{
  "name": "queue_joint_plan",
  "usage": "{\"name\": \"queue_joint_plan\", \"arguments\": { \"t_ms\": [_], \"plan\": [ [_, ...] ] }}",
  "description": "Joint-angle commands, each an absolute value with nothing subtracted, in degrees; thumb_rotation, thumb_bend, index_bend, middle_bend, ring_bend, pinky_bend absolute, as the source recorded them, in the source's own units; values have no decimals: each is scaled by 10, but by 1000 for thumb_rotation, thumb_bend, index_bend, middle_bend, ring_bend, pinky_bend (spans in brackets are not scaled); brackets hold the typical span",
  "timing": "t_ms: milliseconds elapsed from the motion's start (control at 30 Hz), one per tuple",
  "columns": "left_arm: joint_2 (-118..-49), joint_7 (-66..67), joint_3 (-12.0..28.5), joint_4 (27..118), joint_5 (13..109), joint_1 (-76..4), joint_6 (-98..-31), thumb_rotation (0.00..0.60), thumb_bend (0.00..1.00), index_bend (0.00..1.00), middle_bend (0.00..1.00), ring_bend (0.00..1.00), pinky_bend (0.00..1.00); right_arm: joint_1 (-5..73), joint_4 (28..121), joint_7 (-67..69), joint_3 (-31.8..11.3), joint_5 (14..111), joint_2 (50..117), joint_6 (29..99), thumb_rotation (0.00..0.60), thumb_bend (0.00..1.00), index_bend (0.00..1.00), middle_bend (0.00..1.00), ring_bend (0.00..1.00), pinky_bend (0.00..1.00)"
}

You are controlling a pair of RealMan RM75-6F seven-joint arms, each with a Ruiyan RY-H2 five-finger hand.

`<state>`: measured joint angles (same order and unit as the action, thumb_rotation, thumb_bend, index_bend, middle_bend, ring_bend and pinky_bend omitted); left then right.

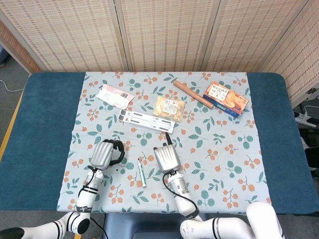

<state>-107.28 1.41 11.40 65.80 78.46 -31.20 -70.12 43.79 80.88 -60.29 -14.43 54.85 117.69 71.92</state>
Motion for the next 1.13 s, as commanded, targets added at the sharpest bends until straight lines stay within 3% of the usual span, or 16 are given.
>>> {"name": "queue_joint_plan", "arguments": {
  "t_ms": [33, 100, 167, 367, 500, 600, 700, 933, 1133],
  "plan": [
    [-1028, 16, 100, 714, 785, -303, -688, 600, 511, 219, 265, 275, 402, 422, 856, -594, -127, 572, 1133, 731, 600, 333, 229, 432, 291, 1],
    [-998, 16, 91, 750, 788, -297, -683, 600, 486, 164, 189, 198, 388, 409, 893, -593, -116, 579, 1102, 741, 600, 315, 91, 328, 218, 0],
    [-958, 14, 77, 791, 797, -288, -682, 600, 469, 110, 122, 120, 358, 388, 949, -588, -100, 583, 1056, 754, 600, 302, 15, 240, 150, 0],
    [-835, -26, 19, 879, 836, -241, -708, 600, 427, 26, 6, 0, 229, 311, 1099, -566, -7, 625, 889, 802, 600, 242, 0, 24, 0, 0],
    [-773, -68, -28, 893, 882, -190, -770, 600, 403, 5, 0, 0, 164, 251, 1128, -511, 75, 705, 794, 848, 600, 218, 0, 0, 0, 0],
    [-736, -75, -61, 888, 908, -146, -824, 600, 397, 0, 0, 0, 130, 194, 1100, -445, 133, 774, 740, 900, 600, 217, 0, 0, 0, 0],
    [-725, -59, -71, 876, 914, -116, -860, 600, 395, 0, 0, 0, 115, 150, 1060, -389, 163, 811, 713, 936, 600, 217, 0, 0, 0, 0],
    [-713, 12, -77, 876, 917, -92, -868, 600, 393, 0, 0, 0, 110, 61, 978, -267, 158, 857, 691, 1030, 600, 216, 0, 0, 0, 0],
    [-714, 33, -66, 878, 928, -86, -877, 600, 397, 0, 0, 0, 110, 43, 989, -225, 130, 860, 654, 1037, 600, 216, 0, 0, 0, 0]
  ]
}}
